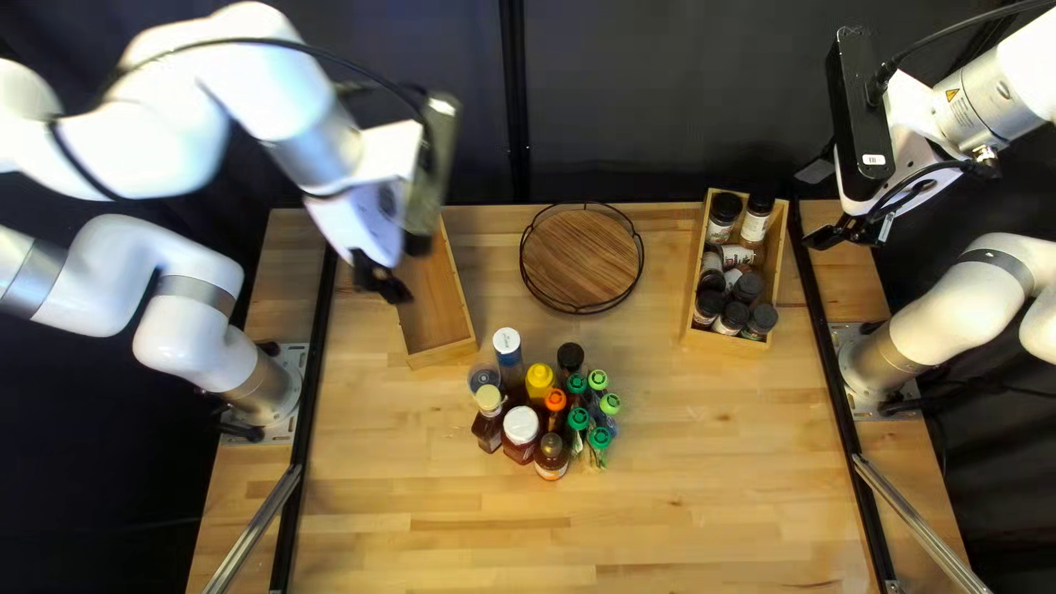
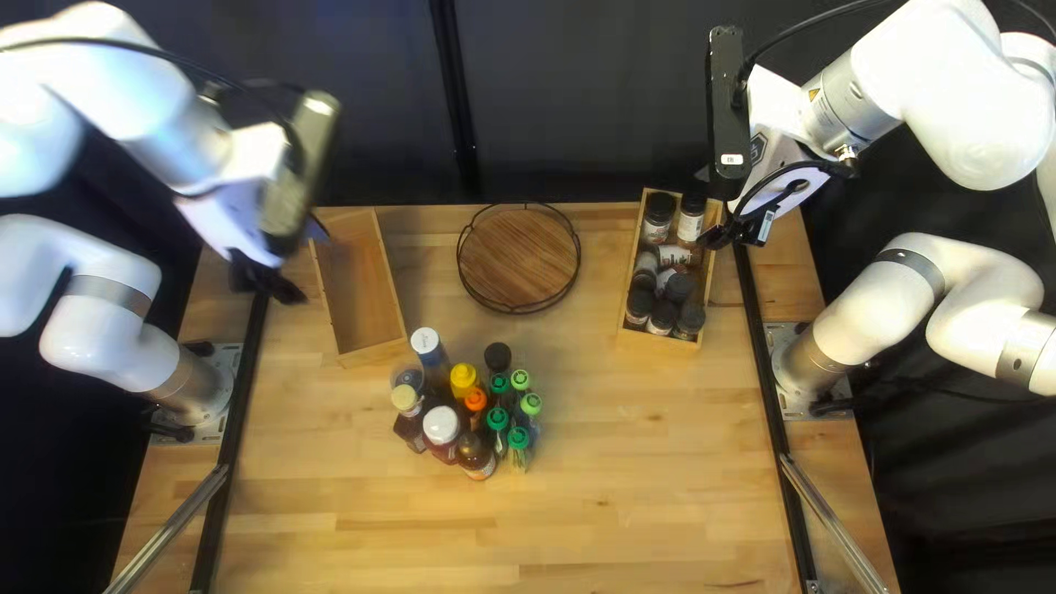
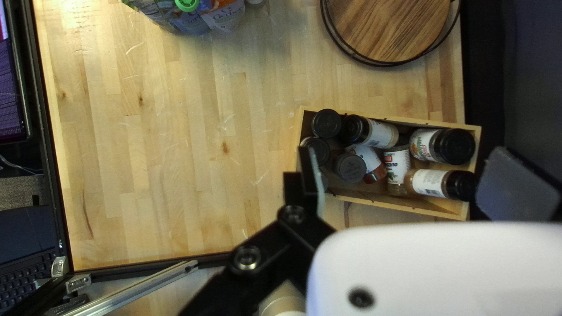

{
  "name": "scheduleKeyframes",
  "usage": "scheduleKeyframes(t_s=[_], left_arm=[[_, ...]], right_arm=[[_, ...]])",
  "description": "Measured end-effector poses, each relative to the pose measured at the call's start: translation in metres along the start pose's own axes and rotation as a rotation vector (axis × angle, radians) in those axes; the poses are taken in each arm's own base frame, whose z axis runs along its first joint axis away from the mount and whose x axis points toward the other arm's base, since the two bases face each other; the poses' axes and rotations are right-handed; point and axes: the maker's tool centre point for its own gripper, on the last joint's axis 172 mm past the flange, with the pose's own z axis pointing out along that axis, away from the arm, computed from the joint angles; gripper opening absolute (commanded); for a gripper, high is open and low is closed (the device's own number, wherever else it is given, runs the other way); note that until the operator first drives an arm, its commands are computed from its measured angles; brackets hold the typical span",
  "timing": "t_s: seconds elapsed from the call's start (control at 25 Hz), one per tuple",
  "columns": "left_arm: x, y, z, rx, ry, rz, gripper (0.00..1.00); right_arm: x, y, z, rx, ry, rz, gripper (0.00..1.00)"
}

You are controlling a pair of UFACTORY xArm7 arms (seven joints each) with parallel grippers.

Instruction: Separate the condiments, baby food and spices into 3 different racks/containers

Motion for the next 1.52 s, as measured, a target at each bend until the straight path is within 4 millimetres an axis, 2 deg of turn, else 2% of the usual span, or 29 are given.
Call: scheduleKeyframes(t_s=[0.28, 0.56, 0.92, 1.16, 1.36, 1.4, 1.44, 1.48, 1.52], left_arm=[[0.035, 0.011, 0.047, 0.060, -0.057, -0.039, 1.00], [0.053, -0.002, 0.087, 0.152, -0.060, -0.202, 1.00], [0.035, -0.033, 0.131, 0.228, -0.038, -0.445, 1.00], [0.030, -0.037, 0.152, 0.237, -0.049, -0.501, 1.00], [0.032, -0.037, 0.162, 0.231, -0.054, -0.504, 1.00], [0.033, -0.038, 0.164, 0.229, -0.054, -0.502, 0.97], [0.034, -0.039, 0.165, 0.227, -0.054, -0.500, 0.81], [0.036, -0.040, 0.166, 0.225, -0.053, -0.498, 0.81], [0.037, -0.040, 0.167, 0.223, -0.052, -0.495, 0.09]], right_arm=[[0.000, 0.000, 0.000, 0.000, 0.000, 0.000, 1.00], [0.000, 0.000, 0.000, 0.000, 0.000, 0.000, 1.00], [0.000, 0.000, 0.000, 0.000, 0.000, 0.000, 1.00], [0.000, 0.000, 0.000, 0.000, 0.000, 0.000, 1.00], [0.000, 0.000, 0.000, 0.000, 0.000, 0.000, 1.00], [0.000, 0.000, 0.000, 0.000, 0.000, 0.000, 1.00], [0.000, 0.000, 0.000, 0.000, 0.000, 0.000, 1.00], [0.000, 0.000, 0.000, 0.000, 0.000, 0.000, 1.00], [0.000, 0.000, 0.000, 0.000, 0.000, 0.000, 1.00]])
